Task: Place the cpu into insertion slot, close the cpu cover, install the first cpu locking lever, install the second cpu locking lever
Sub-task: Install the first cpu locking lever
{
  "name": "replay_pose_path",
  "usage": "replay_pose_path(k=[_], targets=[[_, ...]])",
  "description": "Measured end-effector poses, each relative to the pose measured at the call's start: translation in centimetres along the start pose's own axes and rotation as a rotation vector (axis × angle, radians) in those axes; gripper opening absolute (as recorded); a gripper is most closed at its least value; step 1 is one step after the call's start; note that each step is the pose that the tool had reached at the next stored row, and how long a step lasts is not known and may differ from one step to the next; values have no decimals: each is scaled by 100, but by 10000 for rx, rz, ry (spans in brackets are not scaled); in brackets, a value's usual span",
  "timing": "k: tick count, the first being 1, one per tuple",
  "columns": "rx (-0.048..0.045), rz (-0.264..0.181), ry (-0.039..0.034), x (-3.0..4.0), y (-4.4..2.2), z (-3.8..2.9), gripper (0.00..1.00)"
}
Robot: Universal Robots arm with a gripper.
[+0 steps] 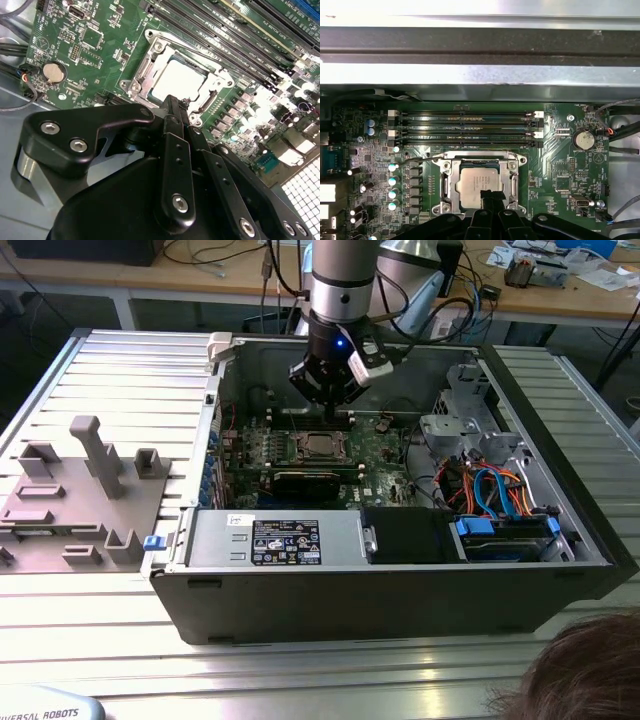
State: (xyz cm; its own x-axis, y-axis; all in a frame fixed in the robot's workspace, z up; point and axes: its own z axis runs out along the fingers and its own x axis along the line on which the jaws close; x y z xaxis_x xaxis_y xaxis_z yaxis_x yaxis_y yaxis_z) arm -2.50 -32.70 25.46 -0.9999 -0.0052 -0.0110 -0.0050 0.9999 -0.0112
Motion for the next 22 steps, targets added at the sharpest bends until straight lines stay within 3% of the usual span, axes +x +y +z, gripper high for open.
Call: replay_pose_path(k=[22], targets=[[0, 1, 0, 160, 1, -2, 11]])
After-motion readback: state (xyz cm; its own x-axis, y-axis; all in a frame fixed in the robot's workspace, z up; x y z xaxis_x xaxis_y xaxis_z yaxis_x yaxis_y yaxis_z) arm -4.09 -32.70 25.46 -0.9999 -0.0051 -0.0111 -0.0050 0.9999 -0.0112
